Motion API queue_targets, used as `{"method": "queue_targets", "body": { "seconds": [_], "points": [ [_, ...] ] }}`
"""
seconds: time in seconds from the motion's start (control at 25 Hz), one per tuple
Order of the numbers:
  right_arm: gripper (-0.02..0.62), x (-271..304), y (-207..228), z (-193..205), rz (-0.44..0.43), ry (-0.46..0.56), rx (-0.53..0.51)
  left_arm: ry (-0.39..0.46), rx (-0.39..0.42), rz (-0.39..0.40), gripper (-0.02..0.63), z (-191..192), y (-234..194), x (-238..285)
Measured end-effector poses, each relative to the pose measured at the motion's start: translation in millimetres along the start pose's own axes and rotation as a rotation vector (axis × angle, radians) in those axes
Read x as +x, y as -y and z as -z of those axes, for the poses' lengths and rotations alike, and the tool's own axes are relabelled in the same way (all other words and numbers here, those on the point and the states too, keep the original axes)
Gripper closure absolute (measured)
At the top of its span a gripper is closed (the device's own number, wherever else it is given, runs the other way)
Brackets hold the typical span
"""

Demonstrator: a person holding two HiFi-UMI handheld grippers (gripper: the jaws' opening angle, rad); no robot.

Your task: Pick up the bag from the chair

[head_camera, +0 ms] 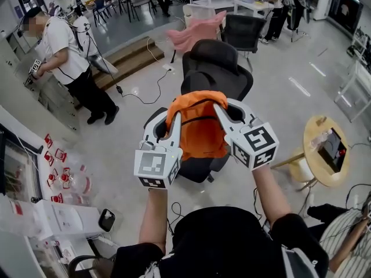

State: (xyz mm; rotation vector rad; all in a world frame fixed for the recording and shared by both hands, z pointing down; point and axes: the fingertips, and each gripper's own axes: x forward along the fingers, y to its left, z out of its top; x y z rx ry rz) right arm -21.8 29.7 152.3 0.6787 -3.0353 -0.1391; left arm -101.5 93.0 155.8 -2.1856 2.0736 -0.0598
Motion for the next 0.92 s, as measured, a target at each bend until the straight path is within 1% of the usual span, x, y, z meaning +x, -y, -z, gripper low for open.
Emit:
{"method": "queue_targets", "body": {
  "seconds": [0.4, 0.92],
  "points": [
    [0.583, -10, -2, 1, -0.015, -0.002, 0.013, -0.002, -0.007, -0.017, 0.581, -1, 8, -5],
    [0.583, -18, 2, -2, -0.009, 0.003, 0.016, 0.002, -0.009, -0.012, 0.581, -5, 15, -2]
  ]
}}
